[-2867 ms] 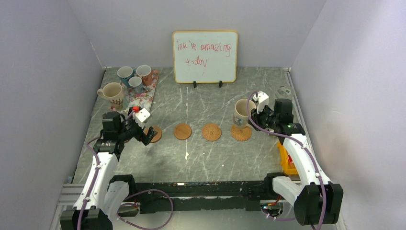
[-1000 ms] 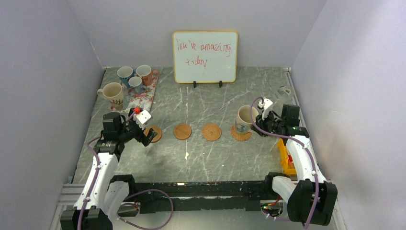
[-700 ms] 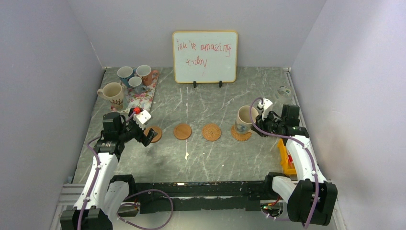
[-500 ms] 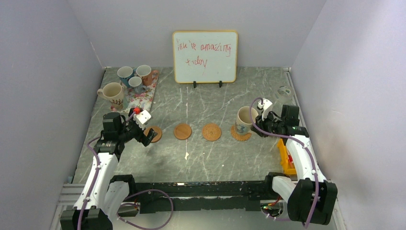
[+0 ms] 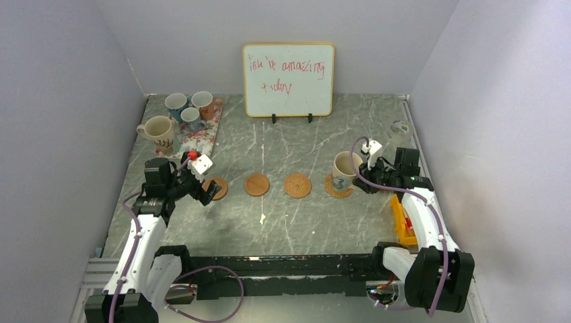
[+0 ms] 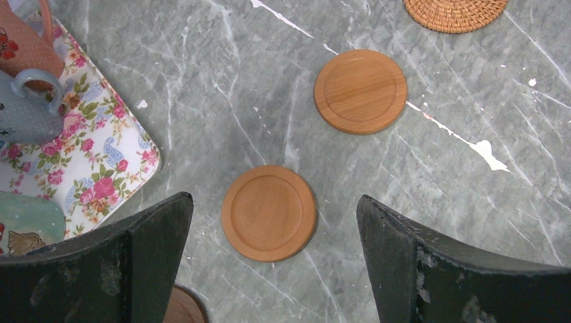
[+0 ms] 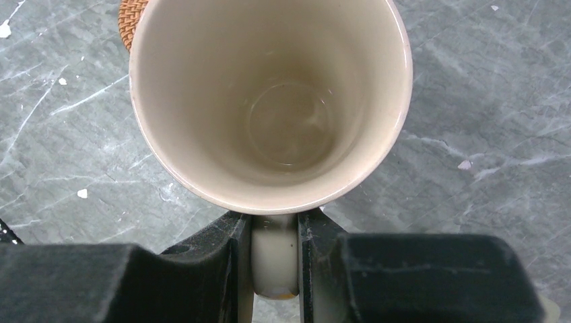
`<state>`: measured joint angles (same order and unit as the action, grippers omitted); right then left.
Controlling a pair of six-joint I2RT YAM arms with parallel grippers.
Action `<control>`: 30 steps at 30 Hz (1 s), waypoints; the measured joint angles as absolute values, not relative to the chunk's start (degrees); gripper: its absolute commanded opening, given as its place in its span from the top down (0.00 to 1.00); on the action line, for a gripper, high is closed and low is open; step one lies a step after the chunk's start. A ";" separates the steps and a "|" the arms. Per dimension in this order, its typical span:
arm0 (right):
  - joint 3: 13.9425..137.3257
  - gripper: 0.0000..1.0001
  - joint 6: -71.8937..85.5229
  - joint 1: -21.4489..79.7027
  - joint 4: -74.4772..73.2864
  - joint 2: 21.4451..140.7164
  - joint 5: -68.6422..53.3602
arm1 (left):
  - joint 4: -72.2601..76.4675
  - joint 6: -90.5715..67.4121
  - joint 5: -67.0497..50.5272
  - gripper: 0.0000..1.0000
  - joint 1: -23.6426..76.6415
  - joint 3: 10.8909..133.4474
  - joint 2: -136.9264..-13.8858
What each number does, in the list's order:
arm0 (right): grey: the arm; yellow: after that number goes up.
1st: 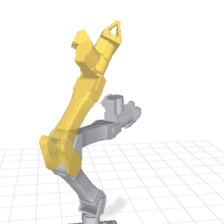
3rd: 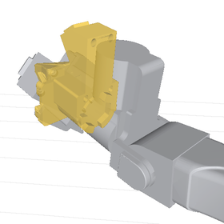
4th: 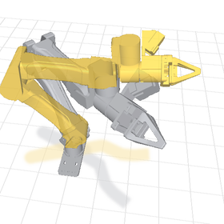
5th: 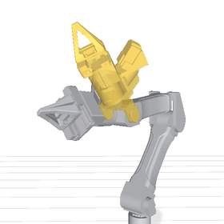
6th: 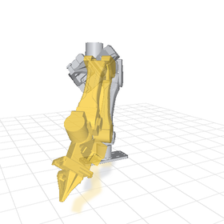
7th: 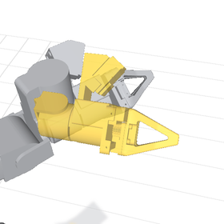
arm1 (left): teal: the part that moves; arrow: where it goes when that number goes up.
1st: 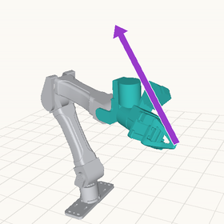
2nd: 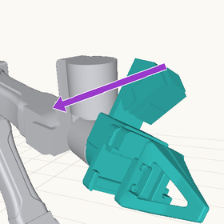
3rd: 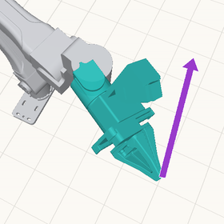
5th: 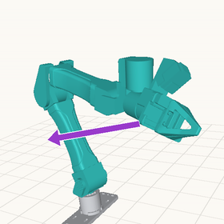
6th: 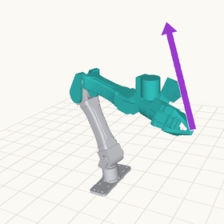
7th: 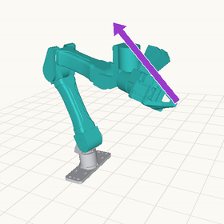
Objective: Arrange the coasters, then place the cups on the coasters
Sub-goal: Place the cup on the coaster.
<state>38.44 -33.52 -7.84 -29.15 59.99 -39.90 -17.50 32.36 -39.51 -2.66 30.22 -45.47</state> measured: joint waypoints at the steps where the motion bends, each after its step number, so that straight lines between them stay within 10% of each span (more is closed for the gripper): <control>1: 38.44 1.00 -33.52 -7.81 -29.17 60.10 -39.81 | -17.50 32.36 -39.48 0.04 -2.66 30.22 -45.47; 30: 37.28 0.98 -33.47 -6.15 -27.46 60.14 -37.80 | -17.50 32.36 -39.66 0.04 -2.66 30.22 -45.45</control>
<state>37.28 -33.47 -6.15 -27.46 60.14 -37.80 -17.50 32.36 -39.66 -2.66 30.22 -45.45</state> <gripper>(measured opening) 0.257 0.966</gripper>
